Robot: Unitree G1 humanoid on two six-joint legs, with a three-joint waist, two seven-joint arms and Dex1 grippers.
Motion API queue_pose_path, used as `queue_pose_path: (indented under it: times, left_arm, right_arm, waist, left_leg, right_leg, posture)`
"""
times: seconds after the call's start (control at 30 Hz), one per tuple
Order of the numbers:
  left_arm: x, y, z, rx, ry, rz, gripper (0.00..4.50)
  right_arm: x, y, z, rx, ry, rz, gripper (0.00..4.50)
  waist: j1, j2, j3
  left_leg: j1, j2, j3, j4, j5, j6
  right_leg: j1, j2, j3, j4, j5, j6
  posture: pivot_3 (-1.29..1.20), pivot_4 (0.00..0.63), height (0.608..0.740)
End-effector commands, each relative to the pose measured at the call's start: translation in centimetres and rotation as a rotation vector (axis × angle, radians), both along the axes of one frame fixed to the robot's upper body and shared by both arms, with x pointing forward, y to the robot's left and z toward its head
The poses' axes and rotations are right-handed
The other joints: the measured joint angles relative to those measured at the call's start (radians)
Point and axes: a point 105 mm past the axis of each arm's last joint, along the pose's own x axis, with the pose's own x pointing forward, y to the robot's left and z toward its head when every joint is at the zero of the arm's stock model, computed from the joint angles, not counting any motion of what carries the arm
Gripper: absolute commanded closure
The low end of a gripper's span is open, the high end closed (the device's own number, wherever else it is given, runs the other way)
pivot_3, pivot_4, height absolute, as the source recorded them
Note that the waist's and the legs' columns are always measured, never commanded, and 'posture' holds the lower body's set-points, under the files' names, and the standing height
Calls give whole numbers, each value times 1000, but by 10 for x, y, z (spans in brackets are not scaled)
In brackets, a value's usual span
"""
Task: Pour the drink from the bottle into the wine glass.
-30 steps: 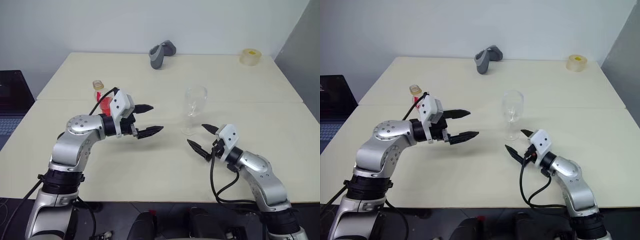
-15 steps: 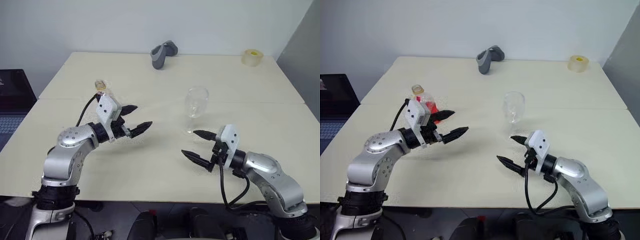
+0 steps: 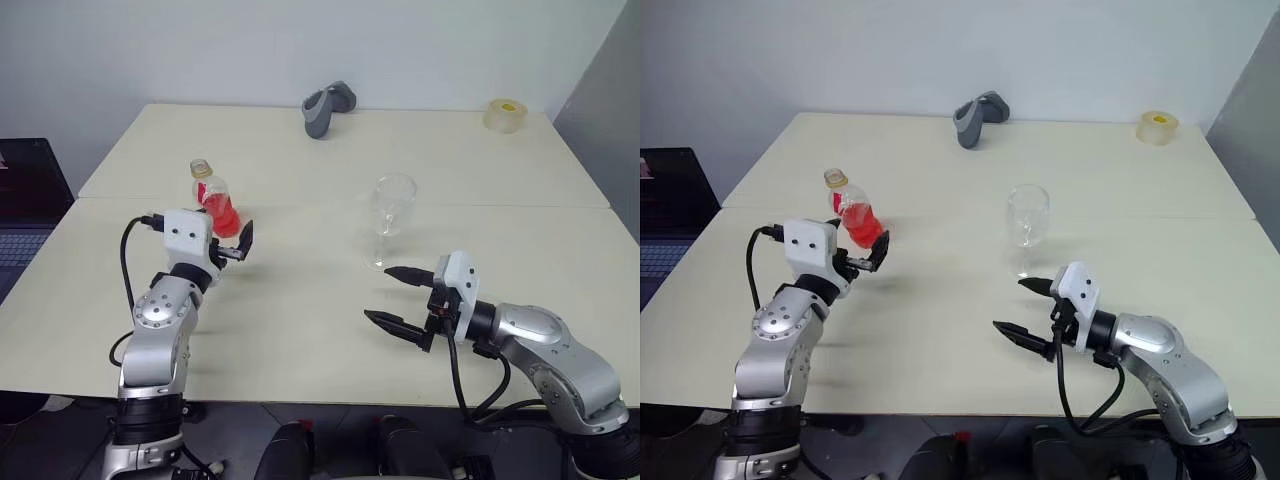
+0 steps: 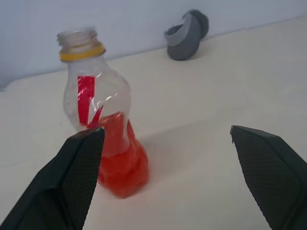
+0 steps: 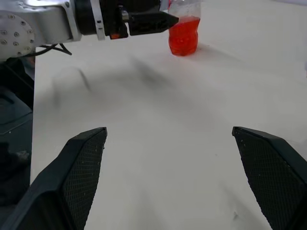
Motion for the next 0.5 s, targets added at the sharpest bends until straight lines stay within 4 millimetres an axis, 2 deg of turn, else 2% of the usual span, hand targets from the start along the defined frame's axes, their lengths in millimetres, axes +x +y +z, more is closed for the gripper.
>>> queue_pose_path:
  times: [0.03,0.5]
  left_arm:
    - [1,6,5,4,-36,56,0]
    - [21,31,4,-82,-33,179,0]
  right_arm:
    - [-3,2,14,10,-49,31,34]
    - [0,3,15,-4,-58,25,34]
  waist:
    - [1,0,0]
    - [1,-1,-1]
  left_leg:
    - [0,0,0,0,0,0]
    - [0,0,0,0,0,0]
  right_leg:
    - [0,0,0,0,0,0]
    - [0,0,-1,0,0,0]
  posture:
    - [0,150,740]
    - [0,150,740]
